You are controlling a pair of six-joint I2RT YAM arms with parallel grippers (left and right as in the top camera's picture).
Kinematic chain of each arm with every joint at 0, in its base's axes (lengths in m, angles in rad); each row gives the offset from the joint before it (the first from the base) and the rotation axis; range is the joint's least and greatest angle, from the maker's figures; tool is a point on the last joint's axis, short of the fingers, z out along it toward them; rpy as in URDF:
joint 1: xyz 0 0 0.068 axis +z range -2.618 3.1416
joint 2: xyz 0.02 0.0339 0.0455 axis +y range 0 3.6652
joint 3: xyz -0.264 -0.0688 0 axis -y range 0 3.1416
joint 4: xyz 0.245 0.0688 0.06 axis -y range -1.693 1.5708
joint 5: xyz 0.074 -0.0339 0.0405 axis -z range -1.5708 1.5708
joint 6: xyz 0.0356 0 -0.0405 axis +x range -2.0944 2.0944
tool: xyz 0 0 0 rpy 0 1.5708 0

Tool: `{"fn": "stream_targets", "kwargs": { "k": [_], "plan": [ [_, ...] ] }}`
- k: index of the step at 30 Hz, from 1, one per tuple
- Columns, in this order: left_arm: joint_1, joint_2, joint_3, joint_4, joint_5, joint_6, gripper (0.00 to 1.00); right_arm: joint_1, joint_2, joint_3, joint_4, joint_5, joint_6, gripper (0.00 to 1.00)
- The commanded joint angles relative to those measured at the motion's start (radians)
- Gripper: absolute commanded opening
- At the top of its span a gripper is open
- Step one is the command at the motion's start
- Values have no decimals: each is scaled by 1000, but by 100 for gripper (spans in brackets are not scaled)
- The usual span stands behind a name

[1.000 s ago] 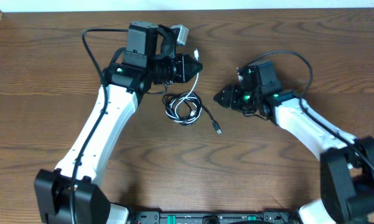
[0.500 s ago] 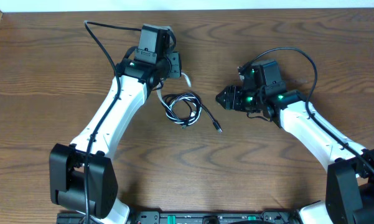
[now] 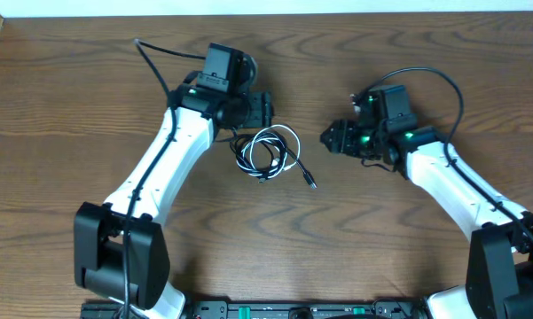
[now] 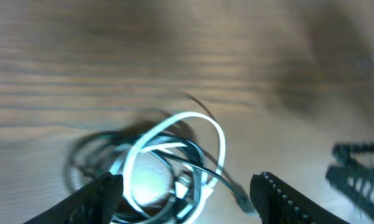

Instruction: Untangle cables

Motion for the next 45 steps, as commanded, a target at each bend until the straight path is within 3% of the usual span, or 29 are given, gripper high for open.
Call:
{"fn": "stream_targets", "kwargs": {
  "k": [1, 6, 12, 16, 22, 25, 32, 40, 45],
  "plan": [
    [-29, 60, 4, -5, 39, -29, 70, -31, -15, 13, -15, 13, -19, 62],
    [-13, 135, 4, -32, 31, -73, 63, -35, -15, 13, -37, 12, -59, 62],
    [56, 140, 4, -190, -126, -243, 59, -35, -15, 13, -57, 13, -68, 62],
    [91, 142, -16, -225, -116, -255, 59, -34, -15, 13, -57, 13, -68, 62],
    [94, 142, -95, -162, -111, -251, 57, -34, -15, 13, -70, 13, -67, 62],
    [92, 143, -131, -92, -109, -247, 52, -34, -15, 13, -82, 13, -68, 62],
    [63, 143, -185, 20, -95, -176, 47, -34, -15, 13, -86, 13, -68, 62],
    [62, 144, -204, 82, -154, -176, 27, -34, -15, 13, -90, 13, -75, 62],
    [61, 182, -204, 92, -162, -177, 24, -34, -15, 13, -91, 13, -79, 63]
  ]
}}
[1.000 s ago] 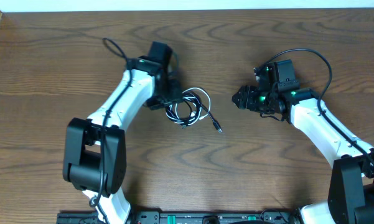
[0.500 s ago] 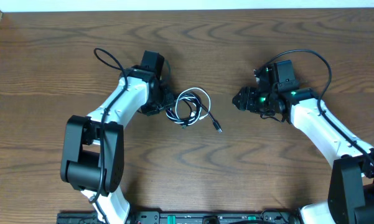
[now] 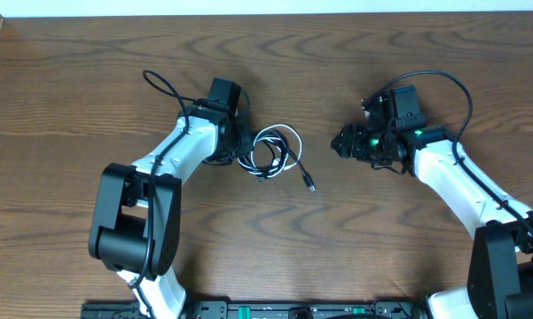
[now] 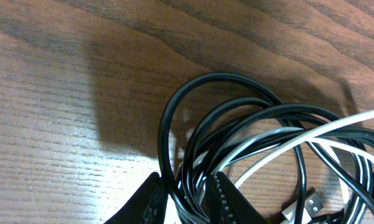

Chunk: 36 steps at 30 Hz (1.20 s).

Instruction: Untangle cables

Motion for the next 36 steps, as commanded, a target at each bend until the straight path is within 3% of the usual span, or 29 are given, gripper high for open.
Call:
{"fn": "stream_targets", "kwargs": {
  "k": [1, 7, 13, 20, 28, 36],
  "plan": [
    [1, 55, -5, 11, -24, 5, 24, -1, -15, 13, -3, 5, -19, 62],
    [2, 111, -5, 46, 32, 6, 8, -1, -15, 13, -5, 5, -19, 63],
    [2, 37, 8, 72, 110, 6, 7, 11, -15, 13, 7, -24, -39, 62],
    [2, -191, 17, 74, 224, 5, 7, 58, -23, 16, 167, -244, -121, 59],
    [6, -397, 17, 74, 246, -52, 7, 128, -33, 23, 296, -259, 19, 56],
    [24, -414, 17, 76, 269, -119, 8, 147, -33, 23, 369, -229, 137, 51]
  ]
}}
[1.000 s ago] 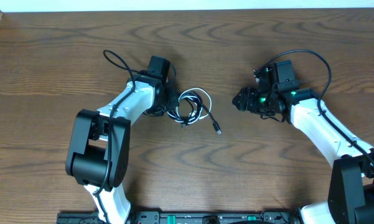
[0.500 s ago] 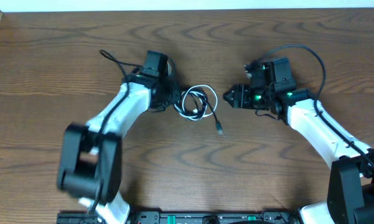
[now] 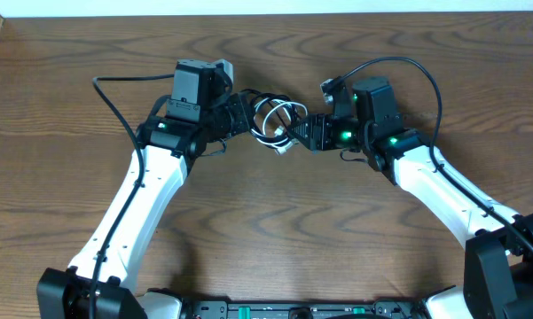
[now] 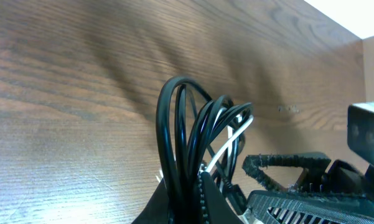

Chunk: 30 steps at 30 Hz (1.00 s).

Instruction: Untangle cables

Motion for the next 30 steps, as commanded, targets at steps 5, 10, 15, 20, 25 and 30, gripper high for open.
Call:
{"fn": "stream_targets", "kwargs": {
  "k": [5, 10, 15, 20, 25, 30],
  "plan": [
    [11, -3, 16, 57, 153, -53, 7, 17, -25, 18, -16, 85, 101, 50],
    [11, -3, 16, 96, 266, -106, 7, 32, -23, 17, -34, 186, 150, 44],
    [19, -3, 16, 170, 403, -151, 8, 26, -23, 17, -114, 303, 187, 41],
    [58, -3, 16, 274, 589, -257, 7, 8, -22, 17, -171, 373, 184, 40],
    [80, -3, 16, 395, 751, -377, 7, 5, -21, 17, -174, 373, 131, 40],
    [82, -3, 16, 518, 798, -498, 7, 4, -21, 17, -201, 376, 106, 41]
  ]
}}
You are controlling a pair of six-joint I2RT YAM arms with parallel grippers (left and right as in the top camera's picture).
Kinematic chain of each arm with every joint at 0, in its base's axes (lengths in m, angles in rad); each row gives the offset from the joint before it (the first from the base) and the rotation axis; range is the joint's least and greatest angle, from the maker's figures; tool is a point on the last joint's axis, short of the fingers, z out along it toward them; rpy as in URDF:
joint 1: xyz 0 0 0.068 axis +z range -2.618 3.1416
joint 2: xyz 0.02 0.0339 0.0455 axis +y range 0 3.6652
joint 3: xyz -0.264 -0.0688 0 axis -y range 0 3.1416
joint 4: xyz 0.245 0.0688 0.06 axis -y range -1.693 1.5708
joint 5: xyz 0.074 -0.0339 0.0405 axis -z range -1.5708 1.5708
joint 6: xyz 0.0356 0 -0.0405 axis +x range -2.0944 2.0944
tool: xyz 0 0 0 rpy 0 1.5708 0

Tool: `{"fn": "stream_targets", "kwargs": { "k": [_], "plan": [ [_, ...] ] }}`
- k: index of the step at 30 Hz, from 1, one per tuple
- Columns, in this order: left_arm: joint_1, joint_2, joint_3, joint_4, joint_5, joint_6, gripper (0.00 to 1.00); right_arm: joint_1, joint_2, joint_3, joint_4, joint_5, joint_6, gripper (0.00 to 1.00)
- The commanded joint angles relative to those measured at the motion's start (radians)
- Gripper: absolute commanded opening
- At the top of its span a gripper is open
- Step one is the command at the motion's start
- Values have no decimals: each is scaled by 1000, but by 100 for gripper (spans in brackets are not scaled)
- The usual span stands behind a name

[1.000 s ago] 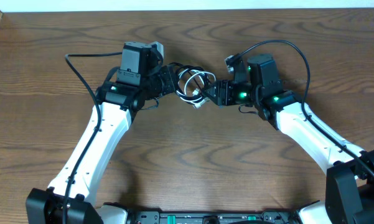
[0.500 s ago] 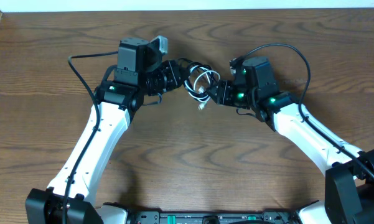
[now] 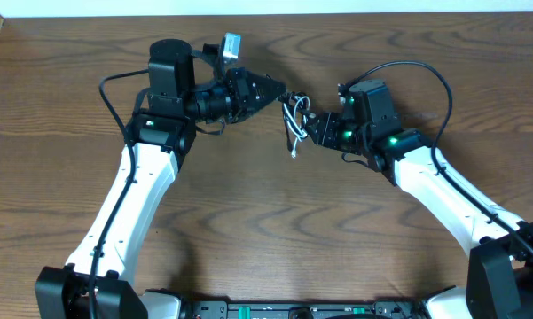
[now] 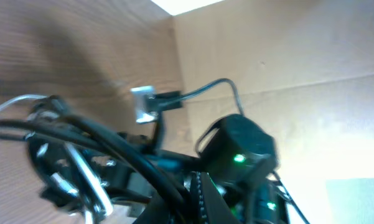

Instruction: Untangle cables

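Observation:
A tangle of black cable and white cable is stretched between the two grippers at the table's far middle. My left gripper points right and is shut on black strands, which run into its jaws. The white cable loops at the left of the wrist view, with a plug sticking up. My right gripper meets the tangle from the right and looks shut on it. A white end dangles below.
The brown wooden table stretches out under both arms. A light wall lies beyond its far edge. The right arm's camera housing with green lights sits just behind its gripper. Each arm's own black lead arcs beside its wrist.
My left gripper has moved right and tilted up, its camera facing the wall and the right arm. The coil has been pulled out into a thinner tangle, with a white end hanging down.
First the coil lay flat on the table, my left gripper open beside it and the right one apart. Then the left gripper closed on black strands at the coil's edge. Later the coil stood between both grippers; now it is stretched between them.

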Motion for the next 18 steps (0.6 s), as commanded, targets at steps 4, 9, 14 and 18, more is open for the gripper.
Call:
{"fn": "stream_targets", "kwargs": {
  "k": [4, 9, 14, 18],
  "plan": [
    [14, -13, 20, 210, 131, -202, 7, -25, 3, -3, -81, 80, -63, 41],
    [30, -10, 20, 241, 95, -166, 7, -50, 3, -3, -113, 46, -156, 40],
    [38, 2, 20, 237, 52, -192, 7, -72, 3, -3, -164, 20, -209, 38],
    [57, 1, 20, 295, 24, -268, 7, -95, 3, -3, -249, 73, -215, 38]
  ]
}}
